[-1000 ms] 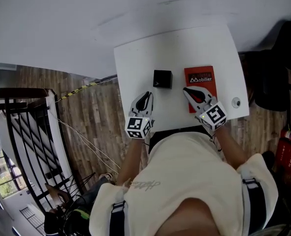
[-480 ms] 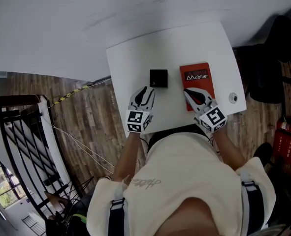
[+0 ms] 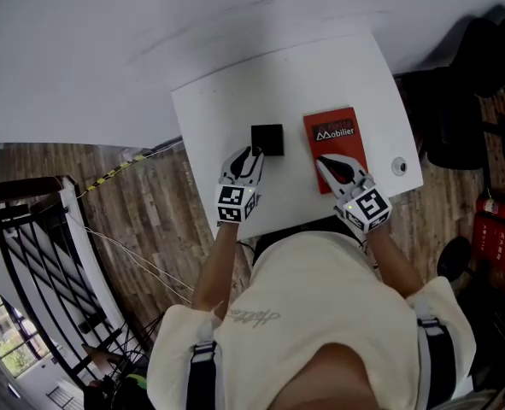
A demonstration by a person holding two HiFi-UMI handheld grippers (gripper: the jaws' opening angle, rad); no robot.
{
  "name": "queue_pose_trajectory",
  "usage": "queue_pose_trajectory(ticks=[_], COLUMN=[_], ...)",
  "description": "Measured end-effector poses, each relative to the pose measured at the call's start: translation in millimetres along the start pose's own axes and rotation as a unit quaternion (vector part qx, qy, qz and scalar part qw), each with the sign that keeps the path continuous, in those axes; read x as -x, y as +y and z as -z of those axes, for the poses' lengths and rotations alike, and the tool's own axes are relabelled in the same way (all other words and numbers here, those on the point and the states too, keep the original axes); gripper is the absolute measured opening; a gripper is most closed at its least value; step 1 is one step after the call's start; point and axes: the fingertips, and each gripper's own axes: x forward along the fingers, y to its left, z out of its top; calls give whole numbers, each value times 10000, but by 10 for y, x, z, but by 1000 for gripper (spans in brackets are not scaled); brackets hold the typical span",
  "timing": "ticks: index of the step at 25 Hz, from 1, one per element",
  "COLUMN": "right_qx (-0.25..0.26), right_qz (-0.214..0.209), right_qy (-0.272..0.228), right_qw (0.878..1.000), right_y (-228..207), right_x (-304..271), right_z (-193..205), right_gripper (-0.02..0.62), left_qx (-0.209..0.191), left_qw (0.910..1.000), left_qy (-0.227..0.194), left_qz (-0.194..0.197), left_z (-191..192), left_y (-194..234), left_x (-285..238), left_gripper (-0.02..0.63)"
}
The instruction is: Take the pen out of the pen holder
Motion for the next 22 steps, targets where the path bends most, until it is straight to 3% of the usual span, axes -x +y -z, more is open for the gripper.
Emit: queue_pose_trajectory(ticks=[9, 22], right_qx=[-70, -159], right_qz=[79, 72], right_qy=[34, -17], right_qw=[9999, 9998], right_y=[-91, -191], right_x=[-20, -17], right_z=[44, 49], right_gripper=[6, 6], left_qx=[-69, -179], left_qw=[9998, 9997], left_qy=[148, 123], left_qz=[114, -145], left_z=[74, 52], left_y=[-19, 27], left_x=[-205, -210], left_gripper=[130, 91])
